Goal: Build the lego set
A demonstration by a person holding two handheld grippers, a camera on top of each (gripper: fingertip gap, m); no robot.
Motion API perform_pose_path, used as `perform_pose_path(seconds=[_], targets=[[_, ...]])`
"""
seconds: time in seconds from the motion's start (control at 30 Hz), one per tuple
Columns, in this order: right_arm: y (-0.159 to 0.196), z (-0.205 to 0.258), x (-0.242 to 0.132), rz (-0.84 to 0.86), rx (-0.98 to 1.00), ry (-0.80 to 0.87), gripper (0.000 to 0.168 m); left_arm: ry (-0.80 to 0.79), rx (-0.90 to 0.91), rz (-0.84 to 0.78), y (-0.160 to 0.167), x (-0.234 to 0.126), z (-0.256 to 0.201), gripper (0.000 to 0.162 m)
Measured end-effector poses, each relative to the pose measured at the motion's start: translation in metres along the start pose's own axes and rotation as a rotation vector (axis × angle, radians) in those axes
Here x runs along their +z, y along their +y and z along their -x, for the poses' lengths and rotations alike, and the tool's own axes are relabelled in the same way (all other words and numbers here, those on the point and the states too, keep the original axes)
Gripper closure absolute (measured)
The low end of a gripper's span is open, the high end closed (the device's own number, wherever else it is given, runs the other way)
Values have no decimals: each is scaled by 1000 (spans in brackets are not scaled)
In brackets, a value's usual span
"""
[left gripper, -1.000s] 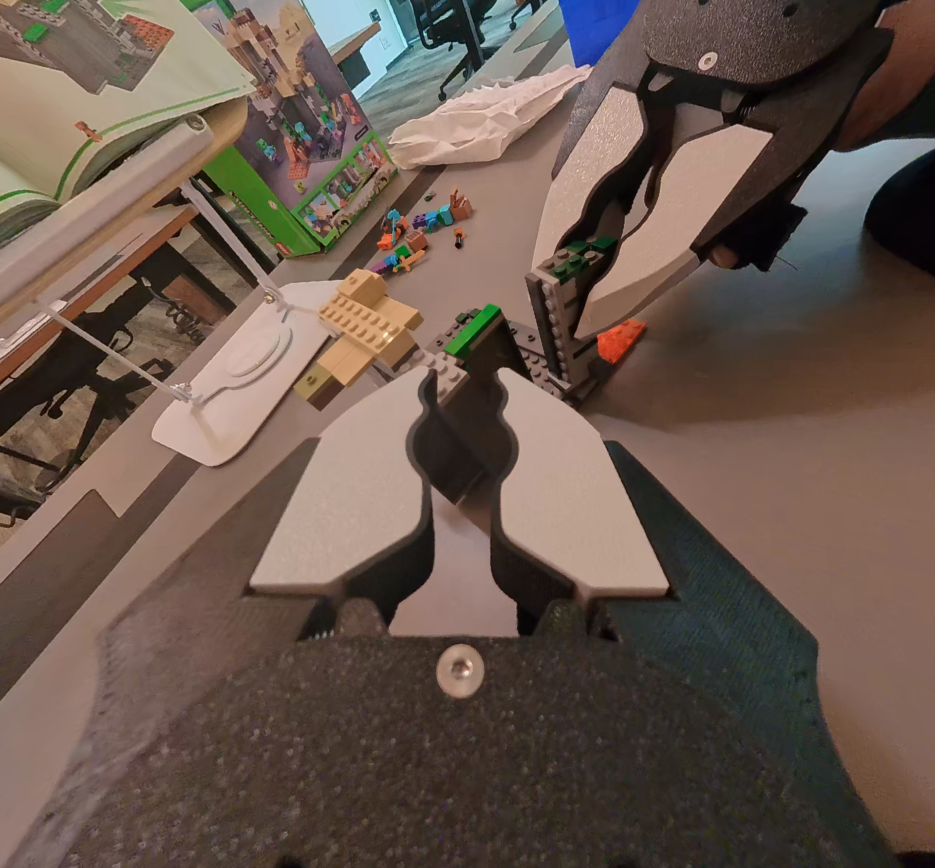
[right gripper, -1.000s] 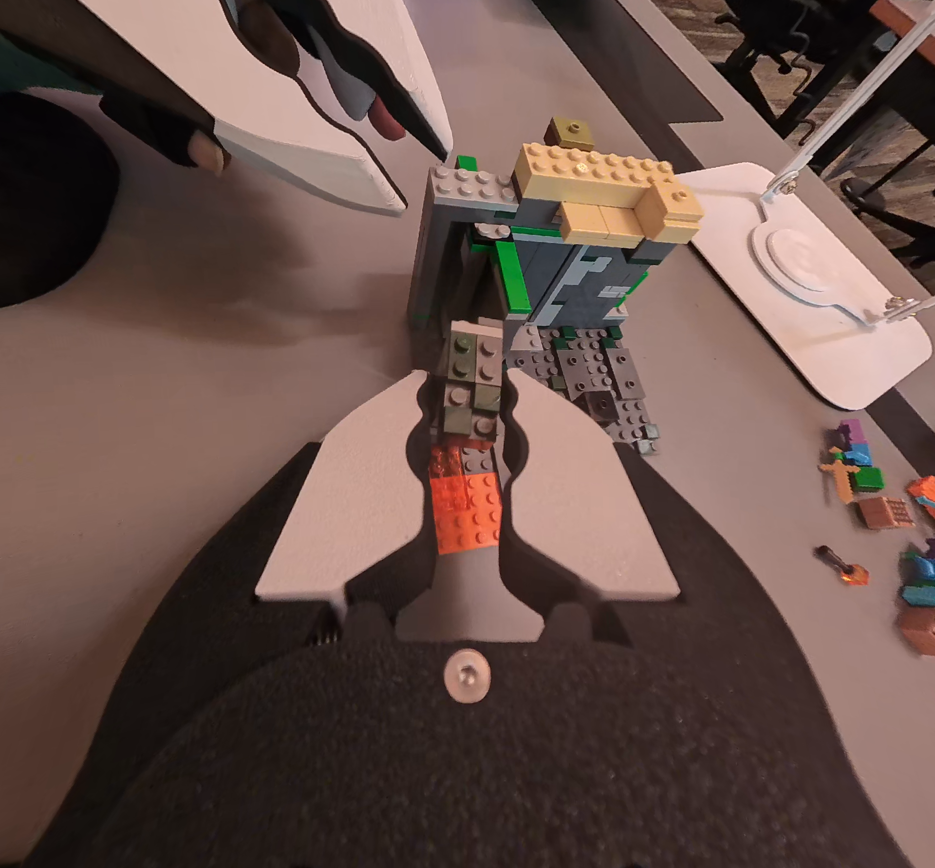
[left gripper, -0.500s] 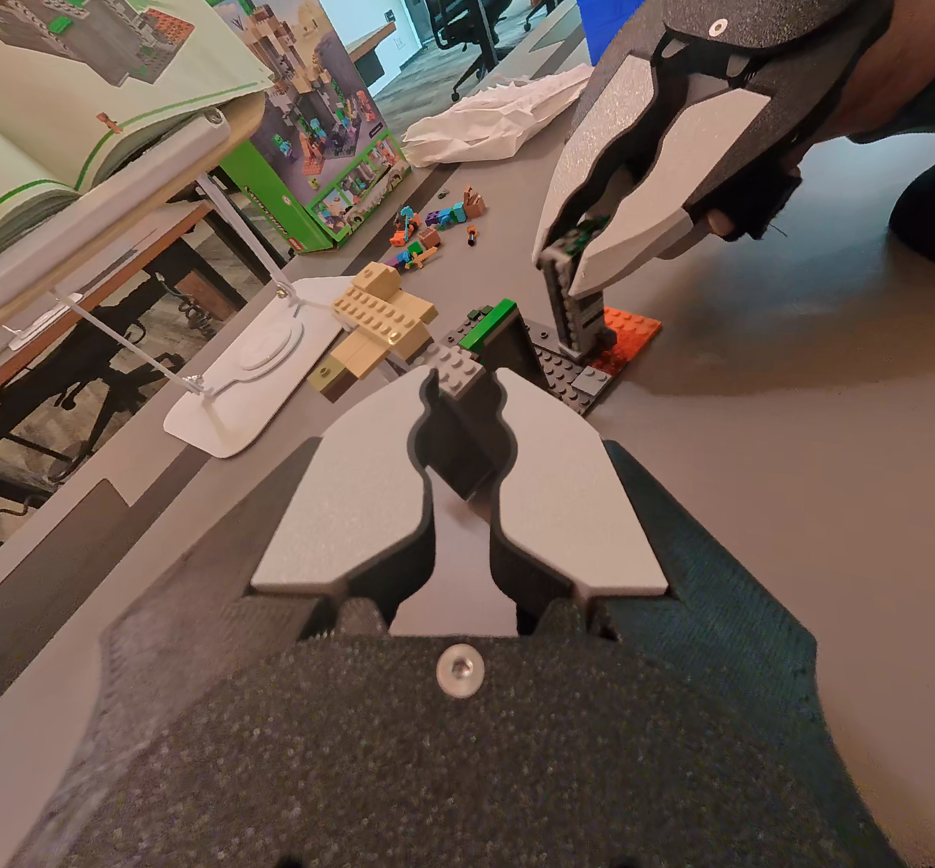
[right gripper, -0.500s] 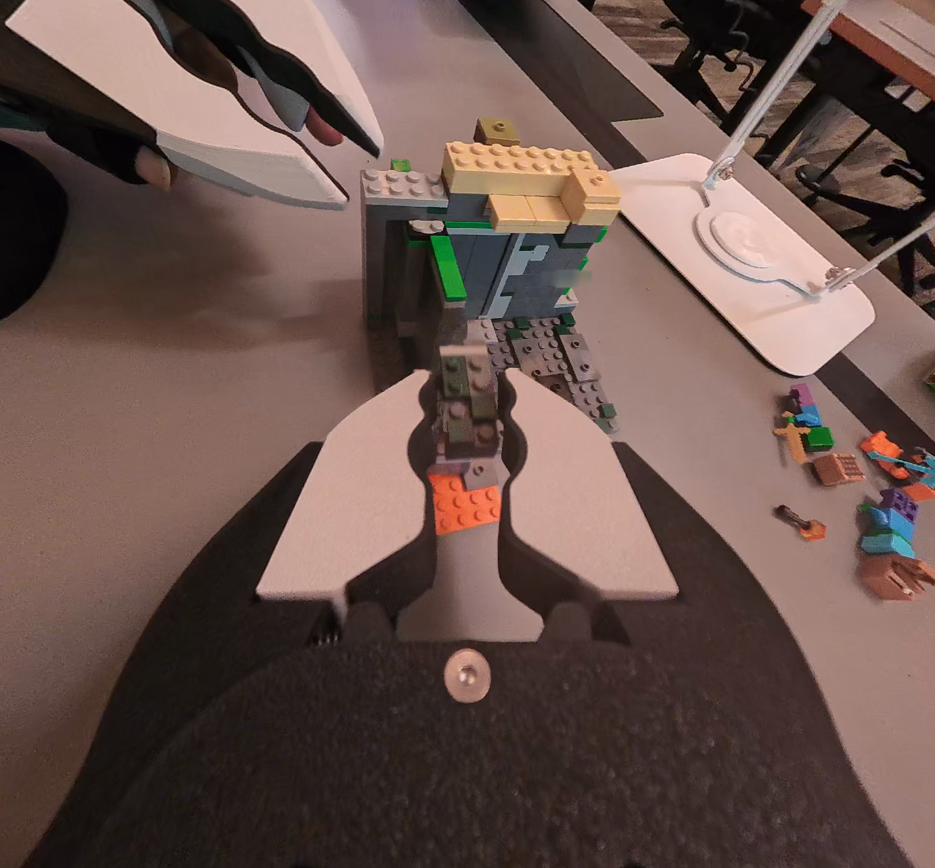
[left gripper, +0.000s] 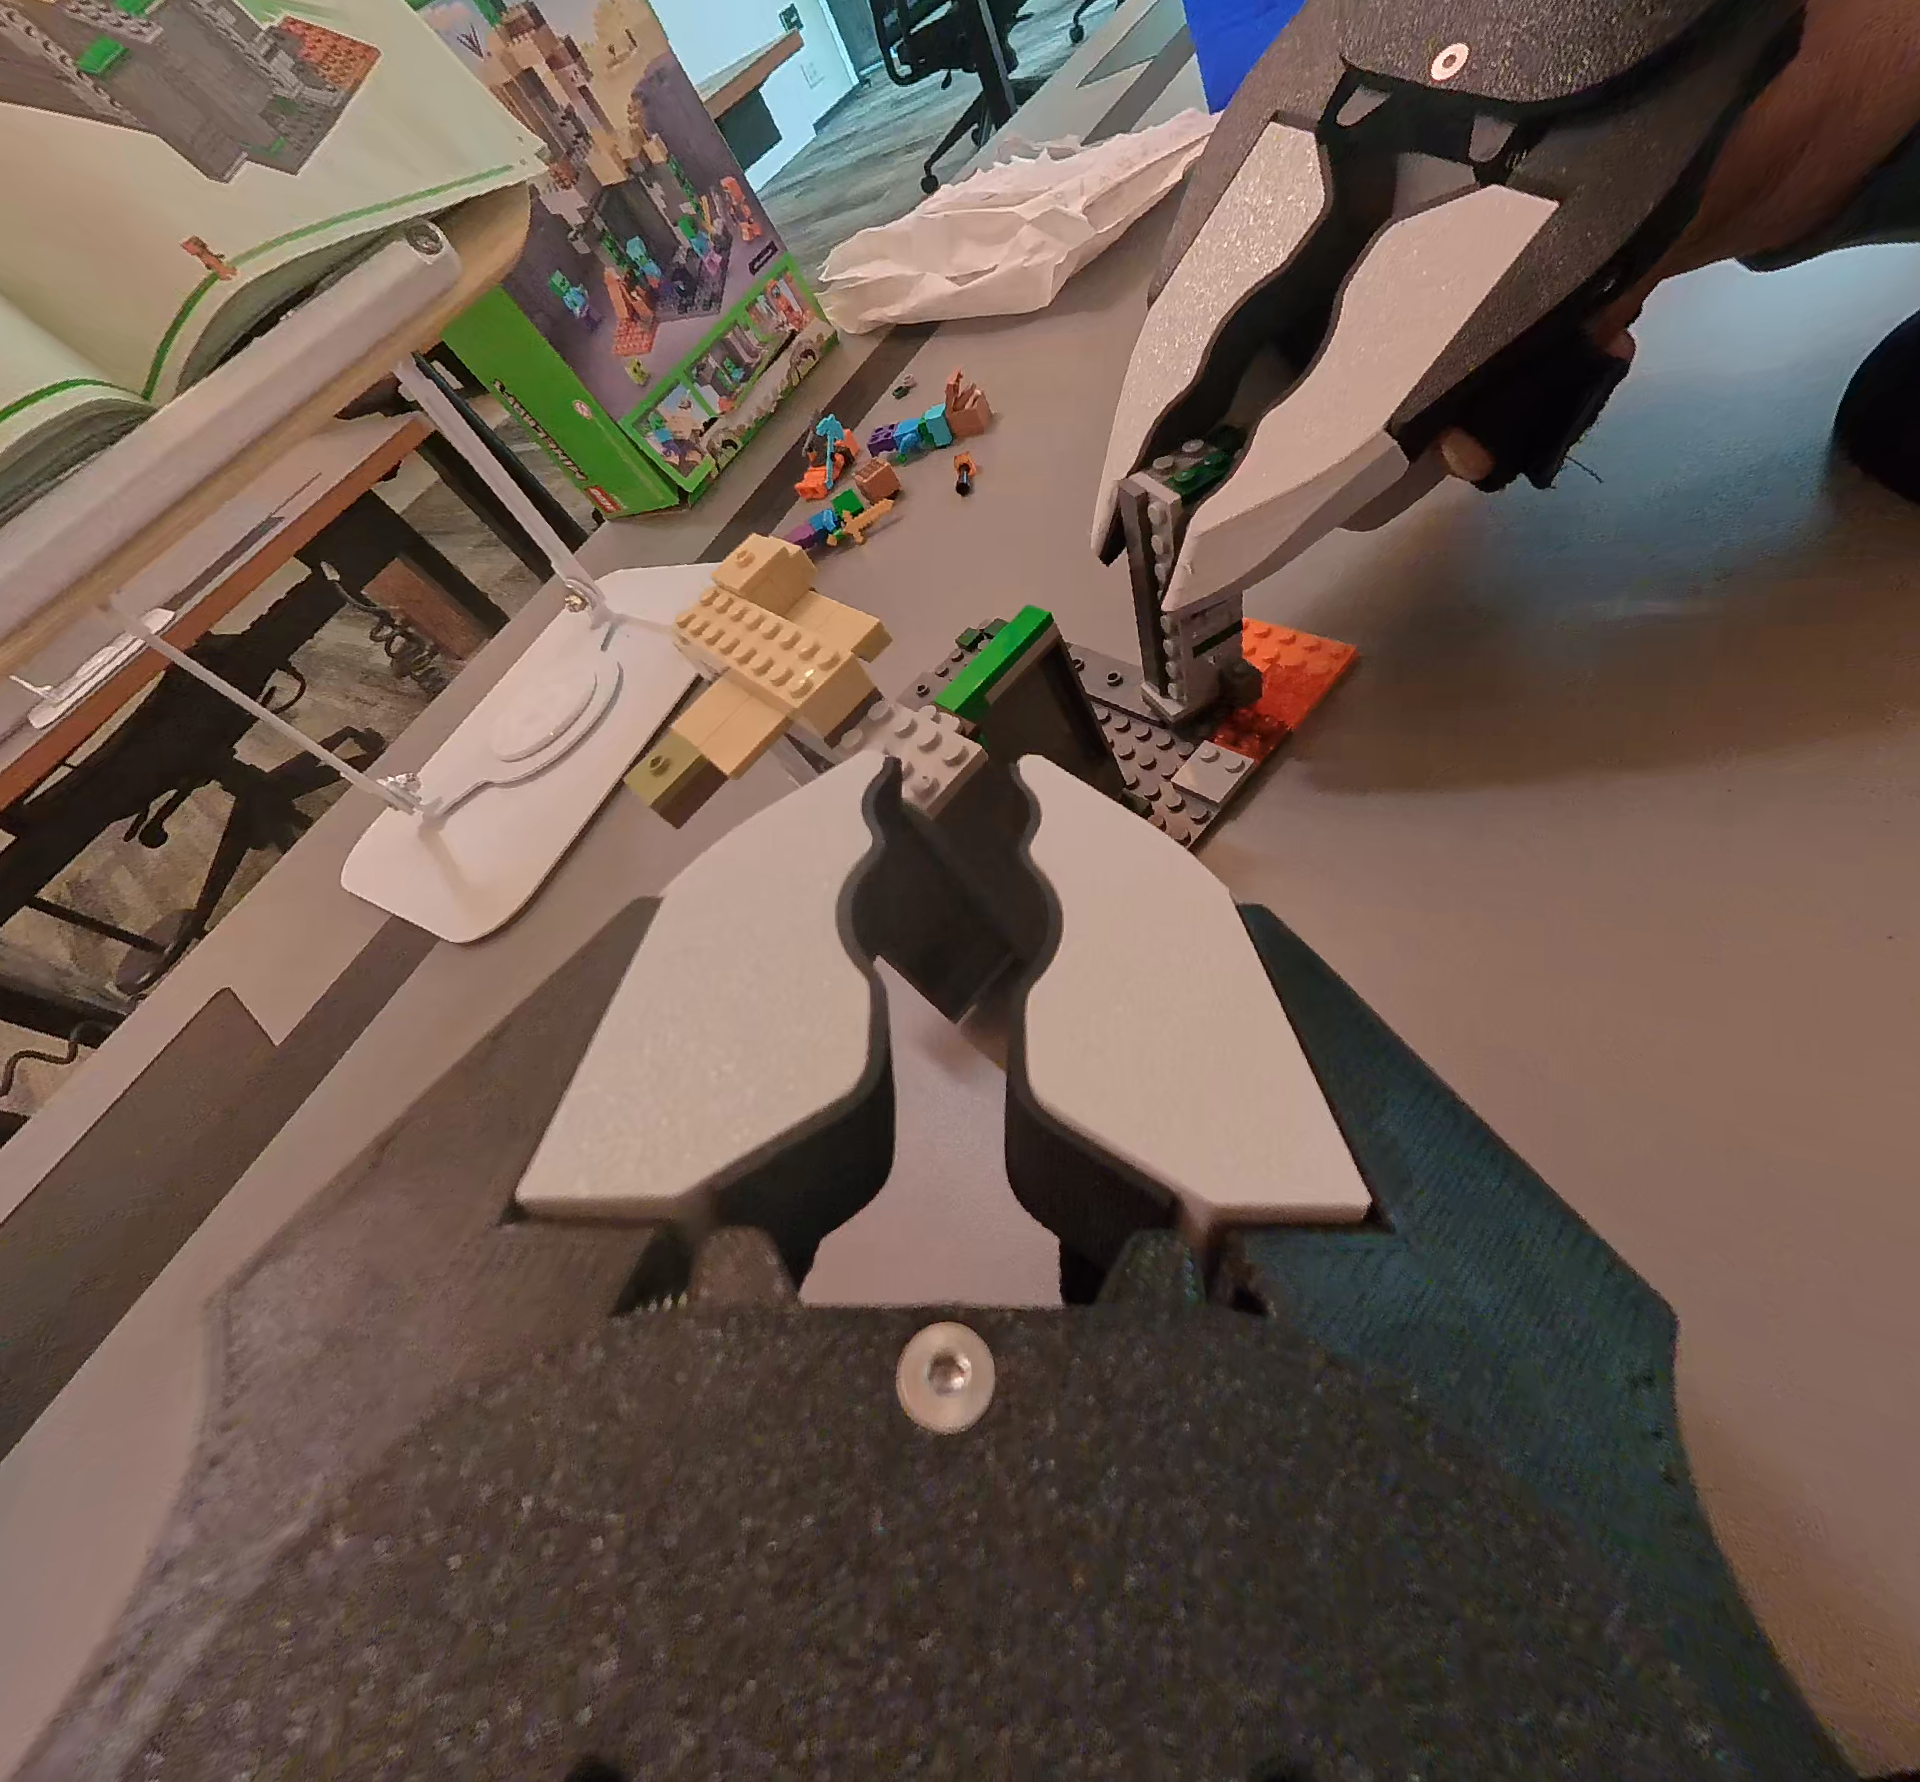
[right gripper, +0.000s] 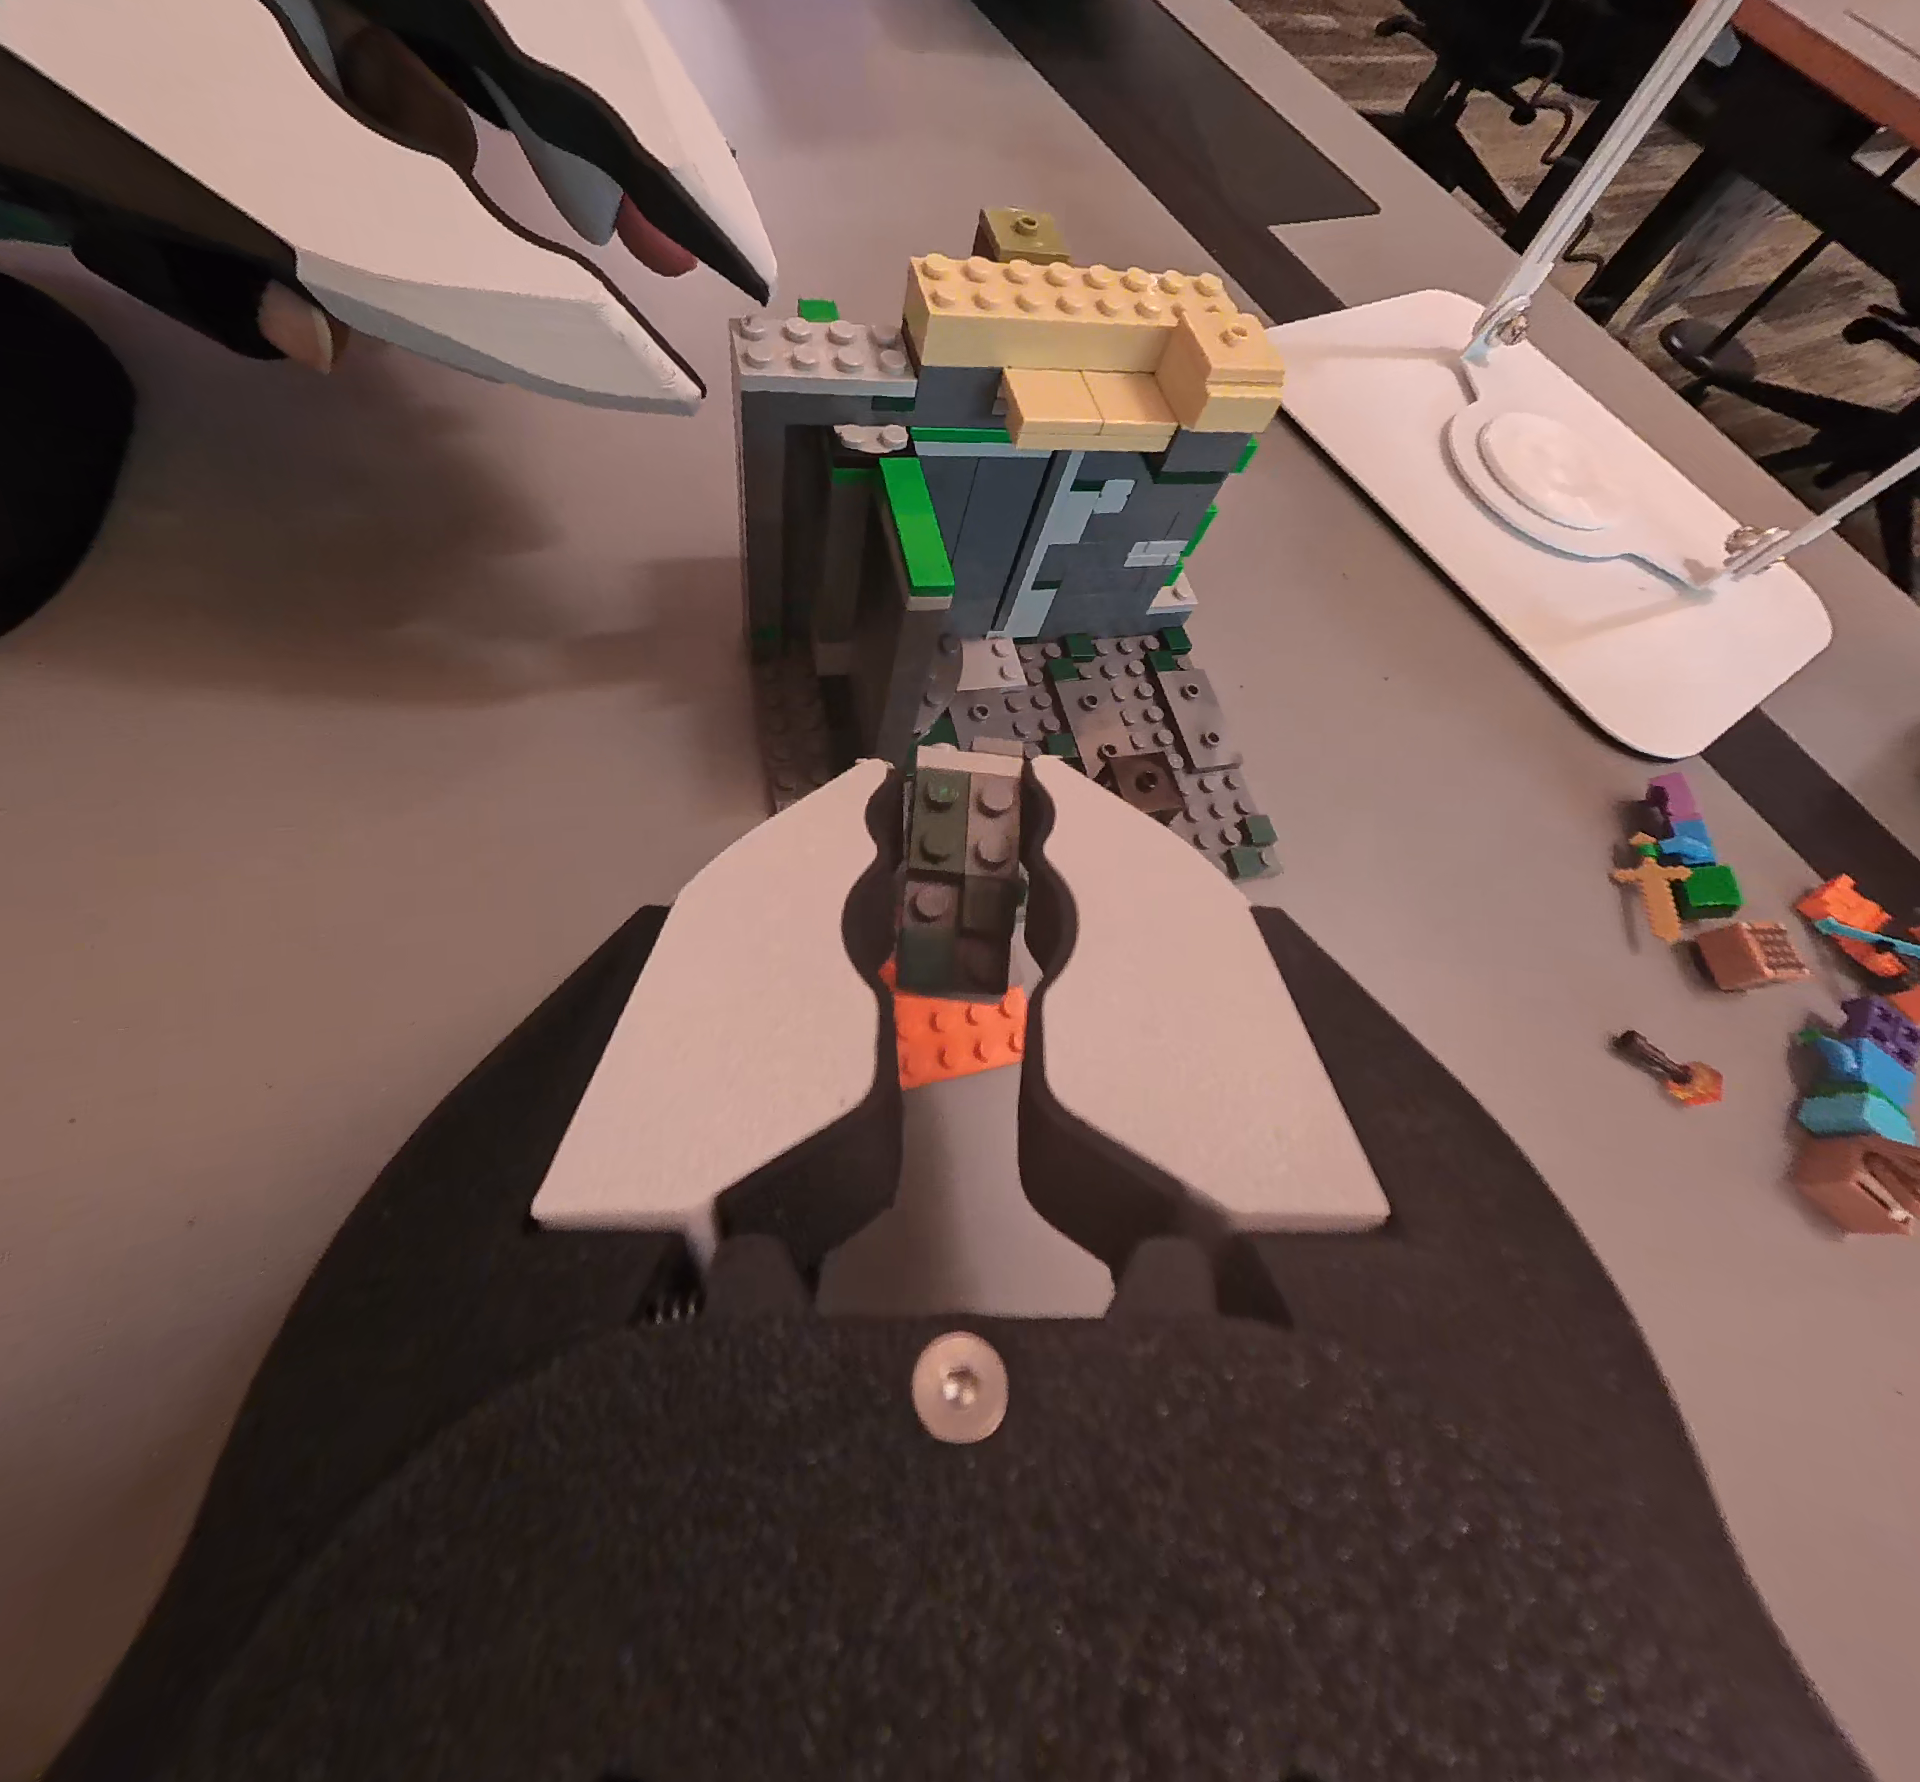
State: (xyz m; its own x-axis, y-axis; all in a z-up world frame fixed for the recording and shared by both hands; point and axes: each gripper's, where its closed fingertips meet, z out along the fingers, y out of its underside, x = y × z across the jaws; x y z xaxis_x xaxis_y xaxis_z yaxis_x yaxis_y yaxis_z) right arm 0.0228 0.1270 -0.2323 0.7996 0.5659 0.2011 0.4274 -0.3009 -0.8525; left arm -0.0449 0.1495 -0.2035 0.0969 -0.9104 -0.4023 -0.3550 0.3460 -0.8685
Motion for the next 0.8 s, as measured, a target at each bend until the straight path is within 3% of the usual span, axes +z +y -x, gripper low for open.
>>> perform_pose_path(seconds=[0.8], targets=[[2, -1, -1, 9, 2, 9, 145, 1, -11, 3, 2, 0, 1, 145]])
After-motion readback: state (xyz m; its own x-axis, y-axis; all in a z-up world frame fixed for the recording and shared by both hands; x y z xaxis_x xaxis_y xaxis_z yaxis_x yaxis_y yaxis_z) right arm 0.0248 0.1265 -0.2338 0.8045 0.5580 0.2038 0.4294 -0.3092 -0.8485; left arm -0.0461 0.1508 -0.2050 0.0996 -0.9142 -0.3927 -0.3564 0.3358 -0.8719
